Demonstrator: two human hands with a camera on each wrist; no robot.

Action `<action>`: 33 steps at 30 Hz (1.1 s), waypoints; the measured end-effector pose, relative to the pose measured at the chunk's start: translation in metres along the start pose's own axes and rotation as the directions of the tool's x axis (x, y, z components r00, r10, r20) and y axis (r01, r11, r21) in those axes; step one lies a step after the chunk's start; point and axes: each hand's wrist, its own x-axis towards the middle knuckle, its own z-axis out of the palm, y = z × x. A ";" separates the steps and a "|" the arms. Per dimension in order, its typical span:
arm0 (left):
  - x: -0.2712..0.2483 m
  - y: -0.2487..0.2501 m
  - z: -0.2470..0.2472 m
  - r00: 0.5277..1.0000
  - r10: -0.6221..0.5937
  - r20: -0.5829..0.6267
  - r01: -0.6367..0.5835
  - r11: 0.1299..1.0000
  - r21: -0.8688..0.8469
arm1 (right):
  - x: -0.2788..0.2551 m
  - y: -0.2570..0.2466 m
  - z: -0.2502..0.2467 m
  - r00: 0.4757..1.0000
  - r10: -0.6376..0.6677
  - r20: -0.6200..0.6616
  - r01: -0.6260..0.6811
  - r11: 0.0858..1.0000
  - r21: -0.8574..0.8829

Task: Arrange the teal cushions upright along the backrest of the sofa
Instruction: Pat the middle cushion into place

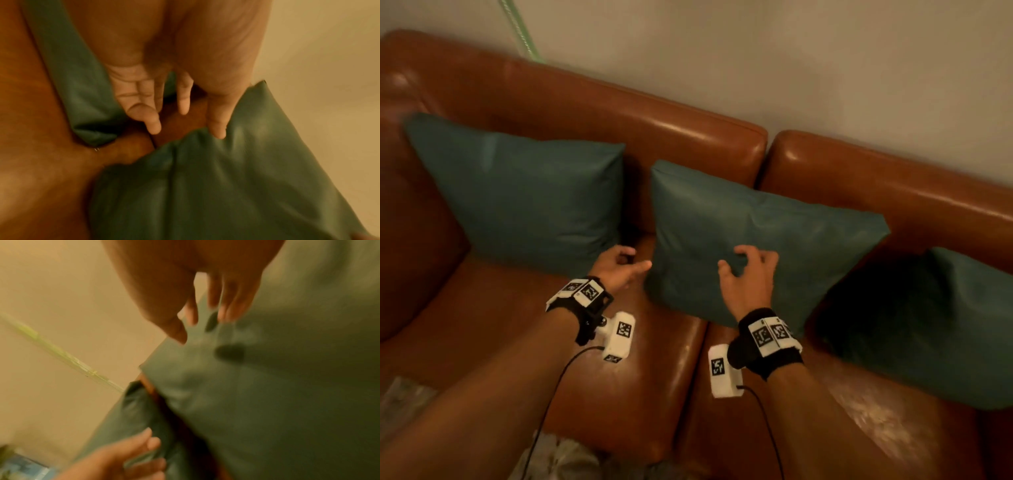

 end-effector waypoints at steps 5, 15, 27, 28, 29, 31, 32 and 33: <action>0.022 -0.022 -0.116 0.998 -0.042 -0.047 0.040 0.998 -0.040 | 0.006 -0.061 0.084 0.956 -0.006 0.292 0.010 1.000 -0.011; 0.128 -0.029 -0.340 0.973 -0.158 -0.167 0.129 0.976 -0.175 | 0.033 -0.120 0.269 0.834 0.346 0.429 -0.442 0.885 0.146; 0.184 -0.009 -0.368 0.985 0.044 0.166 -0.019 0.988 -0.152 | 0.010 -0.149 0.279 0.828 0.376 0.417 -0.536 0.751 0.386; 0.182 -0.010 -0.373 0.985 0.068 0.156 -0.045 0.988 -0.149 | 0.004 -0.149 0.282 0.850 0.357 0.387 -0.505 0.764 0.401; 0.181 -0.009 -0.379 0.985 0.095 0.146 -0.074 0.987 -0.140 | -0.004 -0.151 0.284 0.869 0.338 0.362 -0.475 0.774 0.419; 0.183 -0.005 -0.388 0.982 0.122 0.143 -0.105 0.987 -0.121 | -0.014 -0.154 0.292 0.897 0.309 0.317 -0.428 0.786 0.446; 0.186 -0.003 -0.391 0.982 0.125 0.143 -0.108 0.987 -0.117 | -0.015 -0.154 0.297 0.900 0.303 0.312 -0.423 0.781 0.460; 0.190 -0.001 -0.393 0.983 0.114 0.144 -0.098 0.989 -0.110 | -0.014 -0.155 0.301 0.896 0.306 0.322 -0.431 0.773 0.466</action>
